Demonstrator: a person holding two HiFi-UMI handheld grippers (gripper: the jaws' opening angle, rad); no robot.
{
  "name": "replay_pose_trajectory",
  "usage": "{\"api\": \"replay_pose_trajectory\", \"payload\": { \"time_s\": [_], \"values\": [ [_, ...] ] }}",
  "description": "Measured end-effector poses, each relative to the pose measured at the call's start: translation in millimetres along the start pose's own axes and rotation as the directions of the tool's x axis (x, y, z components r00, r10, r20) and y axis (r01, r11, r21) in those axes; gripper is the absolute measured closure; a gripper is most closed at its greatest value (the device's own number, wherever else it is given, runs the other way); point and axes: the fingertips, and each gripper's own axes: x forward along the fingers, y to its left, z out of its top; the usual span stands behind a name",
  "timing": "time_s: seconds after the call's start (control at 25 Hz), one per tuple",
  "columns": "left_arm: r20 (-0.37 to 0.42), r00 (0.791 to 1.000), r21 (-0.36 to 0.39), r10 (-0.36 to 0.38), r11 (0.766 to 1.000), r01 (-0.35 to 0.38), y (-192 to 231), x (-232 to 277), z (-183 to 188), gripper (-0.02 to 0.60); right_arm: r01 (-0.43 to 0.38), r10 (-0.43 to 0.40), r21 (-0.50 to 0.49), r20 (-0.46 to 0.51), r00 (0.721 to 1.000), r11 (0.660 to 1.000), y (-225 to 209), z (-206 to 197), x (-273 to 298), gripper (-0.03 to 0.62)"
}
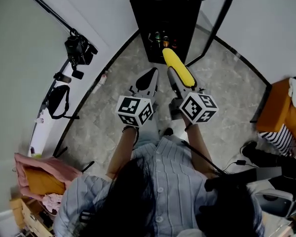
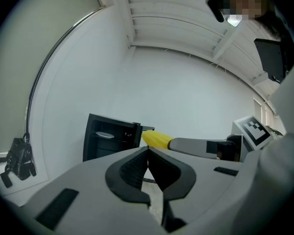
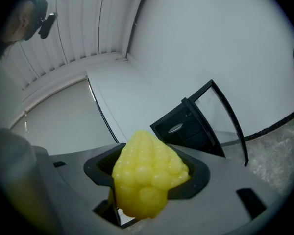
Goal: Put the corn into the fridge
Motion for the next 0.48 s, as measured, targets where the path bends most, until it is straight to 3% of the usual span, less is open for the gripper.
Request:
{"api": "replay_pose_trajectory", "payload": {
  "time_s": [0.48],
  "values": [
    [-0.009,0.997,0.002,-0.073,0.997,0.073,61.7,80.3,19.0,0.572,0.075,-0.076,0.021,0.024,0.997,0.997,-35.1,20.2,84.8,0.330]
  ]
}}
